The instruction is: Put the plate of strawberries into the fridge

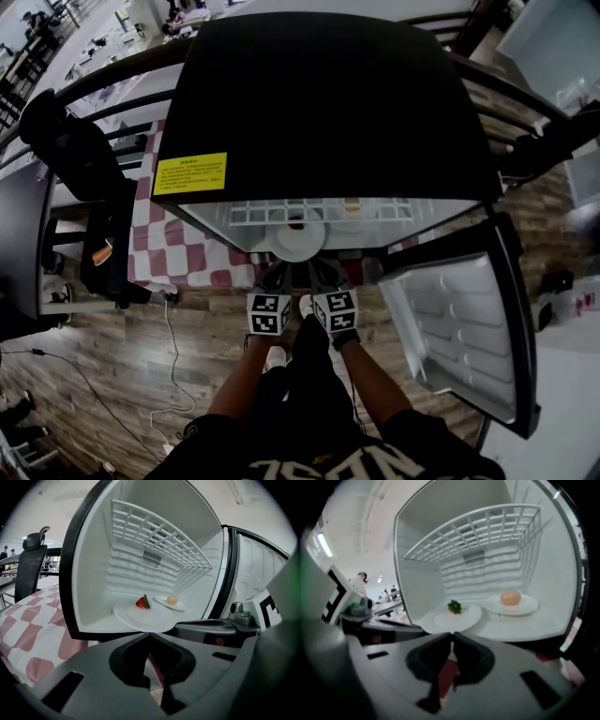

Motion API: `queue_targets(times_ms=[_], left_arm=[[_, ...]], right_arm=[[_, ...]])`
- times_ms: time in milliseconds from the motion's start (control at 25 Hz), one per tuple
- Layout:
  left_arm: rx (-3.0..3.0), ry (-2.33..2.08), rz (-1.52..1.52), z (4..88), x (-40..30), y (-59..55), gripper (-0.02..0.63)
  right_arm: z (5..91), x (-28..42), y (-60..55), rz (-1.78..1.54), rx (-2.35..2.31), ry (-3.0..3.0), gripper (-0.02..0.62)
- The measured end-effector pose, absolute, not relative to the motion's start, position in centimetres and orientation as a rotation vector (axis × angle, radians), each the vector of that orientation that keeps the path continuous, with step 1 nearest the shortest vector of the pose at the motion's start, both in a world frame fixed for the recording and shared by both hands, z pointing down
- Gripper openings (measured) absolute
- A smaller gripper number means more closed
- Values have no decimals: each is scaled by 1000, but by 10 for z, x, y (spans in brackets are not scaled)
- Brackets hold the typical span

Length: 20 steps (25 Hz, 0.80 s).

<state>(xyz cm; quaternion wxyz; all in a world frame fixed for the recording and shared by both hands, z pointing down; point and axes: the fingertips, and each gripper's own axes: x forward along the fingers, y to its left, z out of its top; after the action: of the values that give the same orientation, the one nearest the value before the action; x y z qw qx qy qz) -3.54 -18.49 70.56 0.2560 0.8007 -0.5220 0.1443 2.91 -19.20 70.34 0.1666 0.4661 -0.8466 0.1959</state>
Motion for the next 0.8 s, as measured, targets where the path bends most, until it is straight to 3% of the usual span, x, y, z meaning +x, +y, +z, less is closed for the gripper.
queue_targets(times_ms=[800], left_arm=[[2006, -1460, 413, 705, -48, -230, 20]], right_arm=[[700, 21, -242, 689, 1350, -2396, 37]])
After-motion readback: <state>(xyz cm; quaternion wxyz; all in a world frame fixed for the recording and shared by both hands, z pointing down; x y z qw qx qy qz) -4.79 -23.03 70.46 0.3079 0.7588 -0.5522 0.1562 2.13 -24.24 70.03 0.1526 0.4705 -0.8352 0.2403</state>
